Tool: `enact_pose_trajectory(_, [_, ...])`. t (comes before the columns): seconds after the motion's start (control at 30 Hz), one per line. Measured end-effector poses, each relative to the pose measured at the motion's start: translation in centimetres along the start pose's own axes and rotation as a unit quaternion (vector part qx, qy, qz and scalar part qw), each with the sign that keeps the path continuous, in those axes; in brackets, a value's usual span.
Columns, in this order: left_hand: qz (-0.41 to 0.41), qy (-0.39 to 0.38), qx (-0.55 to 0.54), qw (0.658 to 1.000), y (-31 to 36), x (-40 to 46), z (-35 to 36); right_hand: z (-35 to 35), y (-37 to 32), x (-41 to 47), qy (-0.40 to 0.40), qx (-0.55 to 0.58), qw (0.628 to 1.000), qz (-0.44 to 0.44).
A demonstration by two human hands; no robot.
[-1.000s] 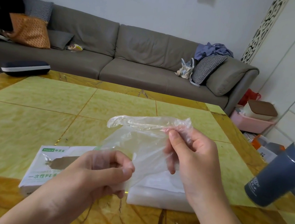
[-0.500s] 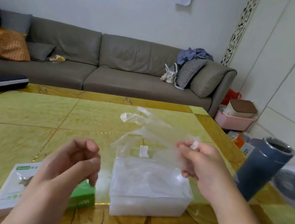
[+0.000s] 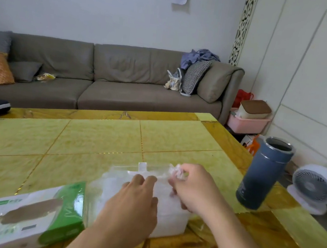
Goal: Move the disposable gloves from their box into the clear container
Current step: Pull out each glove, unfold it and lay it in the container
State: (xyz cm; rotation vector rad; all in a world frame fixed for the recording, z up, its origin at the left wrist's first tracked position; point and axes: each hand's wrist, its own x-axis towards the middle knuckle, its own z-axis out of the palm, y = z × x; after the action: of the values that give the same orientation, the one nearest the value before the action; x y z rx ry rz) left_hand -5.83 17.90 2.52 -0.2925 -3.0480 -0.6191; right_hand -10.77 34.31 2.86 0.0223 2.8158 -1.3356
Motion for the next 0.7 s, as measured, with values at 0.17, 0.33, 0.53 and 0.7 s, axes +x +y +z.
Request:
enact_pose_trajectory(0.17, [-0.030, -0.064, 0.013, 0.997, -0.9, 0.5, 0.2, 0.3, 1.0, 0.8, 0.051, -0.107, 0.993, -0.023])
enact_pose_trajectory(0.33, [-0.048, -0.125, 0.031, 0.990, -1.7, 1.6, -0.5, 0.4, 1.3, 0.8, 0.053, -0.162, 0.984, -0.044])
enact_pose_trajectory(0.53, [-0.082, -0.175, 0.009, 0.981, -3.0, 3.0, -0.9, 0.3, 1.5, 0.5, 0.029, -0.173, 0.983, -0.048])
enact_pose_trajectory(0.7, [-0.090, -0.161, 0.029, 0.982, -3.3, 3.6, -0.6, 0.7, 1.2, 0.2, 0.046, -0.241, 0.968, -0.059])
